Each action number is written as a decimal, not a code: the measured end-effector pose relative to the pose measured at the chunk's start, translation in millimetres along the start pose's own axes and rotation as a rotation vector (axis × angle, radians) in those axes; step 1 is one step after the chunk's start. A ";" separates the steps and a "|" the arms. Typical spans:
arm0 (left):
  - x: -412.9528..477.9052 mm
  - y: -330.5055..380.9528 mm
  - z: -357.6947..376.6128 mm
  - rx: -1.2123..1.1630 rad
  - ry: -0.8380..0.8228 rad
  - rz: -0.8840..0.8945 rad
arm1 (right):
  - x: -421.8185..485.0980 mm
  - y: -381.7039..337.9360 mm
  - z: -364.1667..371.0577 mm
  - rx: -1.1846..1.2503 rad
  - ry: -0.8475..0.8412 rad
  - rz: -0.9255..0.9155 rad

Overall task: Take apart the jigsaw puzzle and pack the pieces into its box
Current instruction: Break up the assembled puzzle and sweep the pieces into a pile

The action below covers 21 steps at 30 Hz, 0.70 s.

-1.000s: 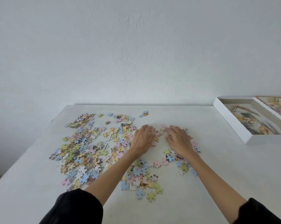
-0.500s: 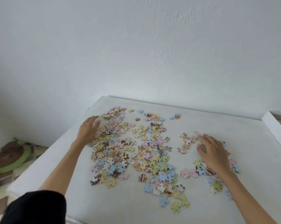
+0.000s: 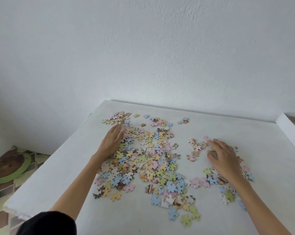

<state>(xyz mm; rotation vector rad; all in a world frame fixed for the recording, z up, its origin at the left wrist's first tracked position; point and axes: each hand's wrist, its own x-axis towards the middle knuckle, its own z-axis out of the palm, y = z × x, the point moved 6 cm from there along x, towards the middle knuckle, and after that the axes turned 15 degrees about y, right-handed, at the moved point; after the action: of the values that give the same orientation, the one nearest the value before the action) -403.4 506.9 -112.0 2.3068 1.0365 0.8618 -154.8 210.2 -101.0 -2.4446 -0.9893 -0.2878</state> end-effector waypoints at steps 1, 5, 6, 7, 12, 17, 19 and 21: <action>3.2 1.5 -3.7 -0.077 0.048 -0.010 | -0.2 -0.2 -0.2 0.004 0.001 0.001; 33.2 -19.4 -21.6 -0.075 0.214 -0.083 | -0.2 0.3 -0.8 0.006 0.003 0.005; 42.5 -30.8 -23.7 -0.034 0.225 -0.124 | -0.1 0.4 -0.9 0.010 0.002 0.009; 51.1 -41.6 -24.8 0.013 0.220 -0.165 | -0.1 0.1 -1.3 0.013 0.004 0.013; 80.5 -53.4 -13.2 0.085 0.069 -0.174 | 0.5 -0.8 -2.0 0.014 0.016 0.019; 87.6 -30.5 9.9 0.051 -0.065 -0.001 | 0.0 1.5 0.7 -0.004 0.032 0.000; 86.6 -27.1 18.3 0.064 -0.110 0.063 | 0.3 2.6 1.4 -0.002 0.037 -0.005; 79.9 -20.9 24.6 0.050 -0.153 0.128 | -0.3 2.2 2.1 -0.013 0.039 -0.014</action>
<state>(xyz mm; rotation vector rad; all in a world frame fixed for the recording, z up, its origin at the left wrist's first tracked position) -354.9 578.0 -114.1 2.4594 0.8623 0.7010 -153.4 209.7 -103.7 -2.4350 -0.9909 -0.3462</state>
